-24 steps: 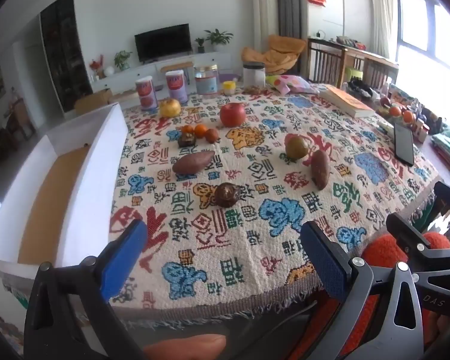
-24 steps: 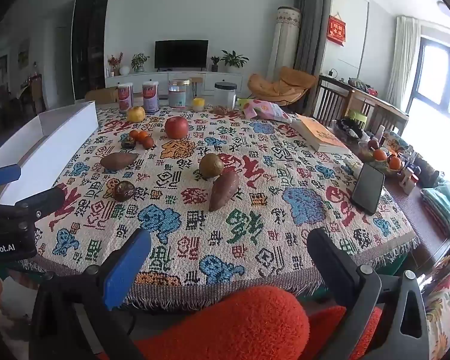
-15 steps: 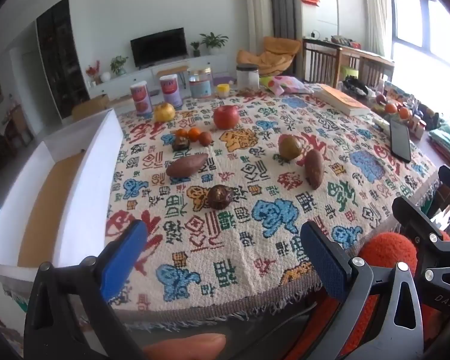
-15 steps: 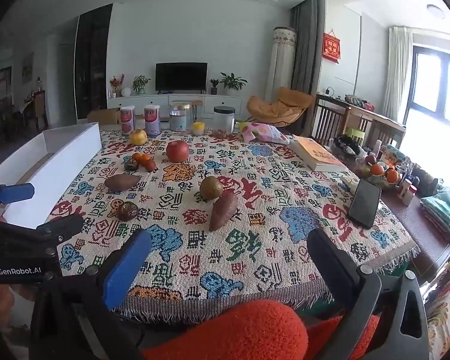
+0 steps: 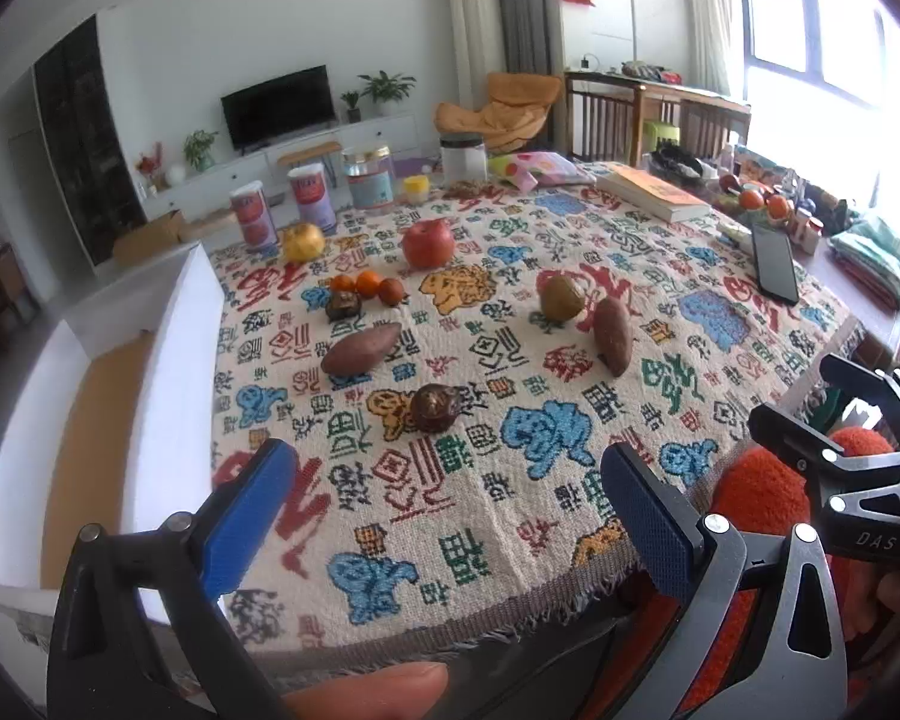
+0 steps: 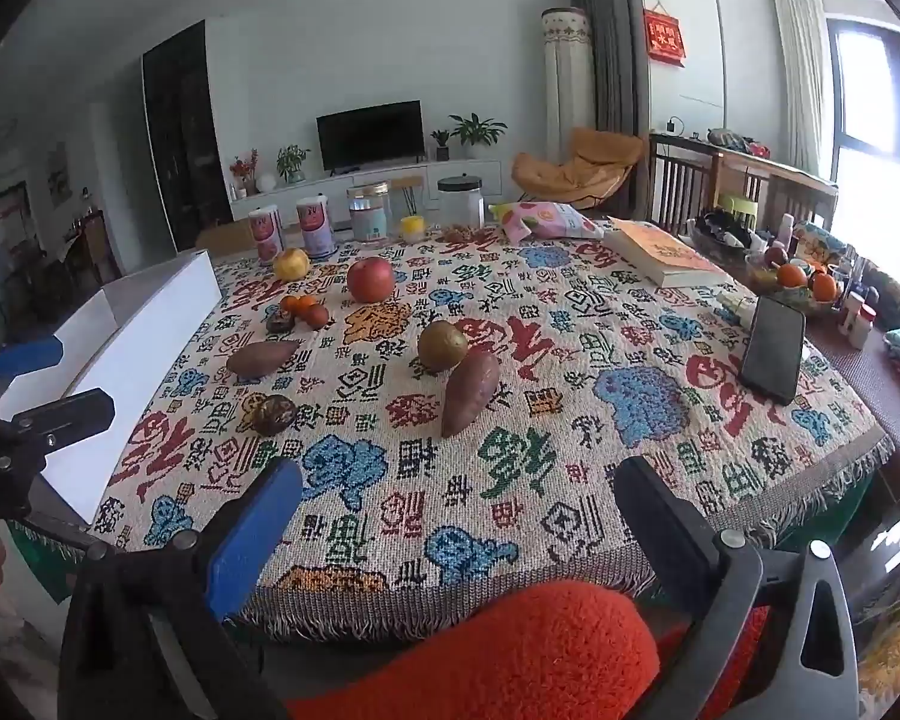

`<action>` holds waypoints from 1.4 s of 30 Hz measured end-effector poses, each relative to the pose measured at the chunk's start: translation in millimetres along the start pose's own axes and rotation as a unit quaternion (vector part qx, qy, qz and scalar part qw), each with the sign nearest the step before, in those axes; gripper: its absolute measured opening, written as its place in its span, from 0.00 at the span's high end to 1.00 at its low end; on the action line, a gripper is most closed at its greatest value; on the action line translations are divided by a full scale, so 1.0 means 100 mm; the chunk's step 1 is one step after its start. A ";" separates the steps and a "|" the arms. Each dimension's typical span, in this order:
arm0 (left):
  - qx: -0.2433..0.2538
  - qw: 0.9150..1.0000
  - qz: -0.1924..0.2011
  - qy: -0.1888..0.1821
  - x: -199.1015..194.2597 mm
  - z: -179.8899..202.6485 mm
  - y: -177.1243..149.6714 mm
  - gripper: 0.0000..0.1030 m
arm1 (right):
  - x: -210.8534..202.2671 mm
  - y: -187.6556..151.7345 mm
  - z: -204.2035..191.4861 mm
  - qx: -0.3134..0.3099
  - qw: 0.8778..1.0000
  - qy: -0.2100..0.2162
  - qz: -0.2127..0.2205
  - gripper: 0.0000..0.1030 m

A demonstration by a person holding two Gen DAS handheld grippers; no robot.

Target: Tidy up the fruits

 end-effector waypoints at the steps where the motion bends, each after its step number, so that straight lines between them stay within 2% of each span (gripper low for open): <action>1: -0.007 1.000 -0.003 0.007 0.06 0.09 -0.07 0.01 | 0.02 -0.04 0.00 0.005 1.000 0.006 -0.003 0.00; 3: -0.006 1.000 -0.020 0.000 0.14 0.20 -0.21 0.01 | 0.06 -0.08 -0.04 -0.008 1.000 -0.003 -0.006 0.00; 6: -0.004 0.999 -0.044 -0.014 0.21 0.28 -0.32 0.01 | 0.04 -0.15 -0.08 -0.033 0.999 -0.038 0.003 0.00; 8: -0.014 0.999 -0.037 -0.011 0.19 0.26 -0.33 0.01 | 0.06 -0.16 -0.07 -0.037 0.998 -0.056 0.001 0.00; 12: -0.036 0.999 -0.014 0.011 0.14 0.14 -0.27 0.01 | 0.09 -0.12 -0.06 -0.068 0.987 -0.147 0.001 0.00; 14: -0.042 0.999 -0.011 0.021 0.14 0.10 -0.26 0.01 | 0.05 -0.08 -0.05 -0.077 0.984 -0.161 0.013 0.00; 16: -0.047 0.998 -0.018 0.024 0.18 0.08 -0.26 0.01 | 0.01 -0.05 -0.05 -0.070 0.988 -0.138 0.021 0.00; 18: -0.048 0.998 -0.024 0.026 0.21 0.08 -0.27 0.01 | -0.02 -0.06 -0.05 -0.054 0.994 -0.093 0.027 0.00; 20: -0.049 0.998 -0.026 0.028 0.22 0.08 -0.27 0.01 | -0.03 -0.07 -0.07 -0.047 0.996 -0.074 0.033 0.00; 25: -0.045 0.998 -0.020 0.030 0.19 0.12 -0.25 0.01 | -0.06 -0.08 -0.10 -0.051 0.995 -0.070 0.047 0.00; 42: -0.047 0.998 -0.022 0.040 0.19 0.12 -0.27 0.01 | -0.03 -0.14 -0.08 -0.046 0.997 -0.043 0.042 0.00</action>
Point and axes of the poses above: each gripper's, at about its wrist camera, not at the fingertips, and x roughly the way its jaws point, z to its right, y to its top, the point moved 1 cm from there along x, roughly the way its jaws point, and after that the axes turned 7 degrees about y, right-handed, at the moved point
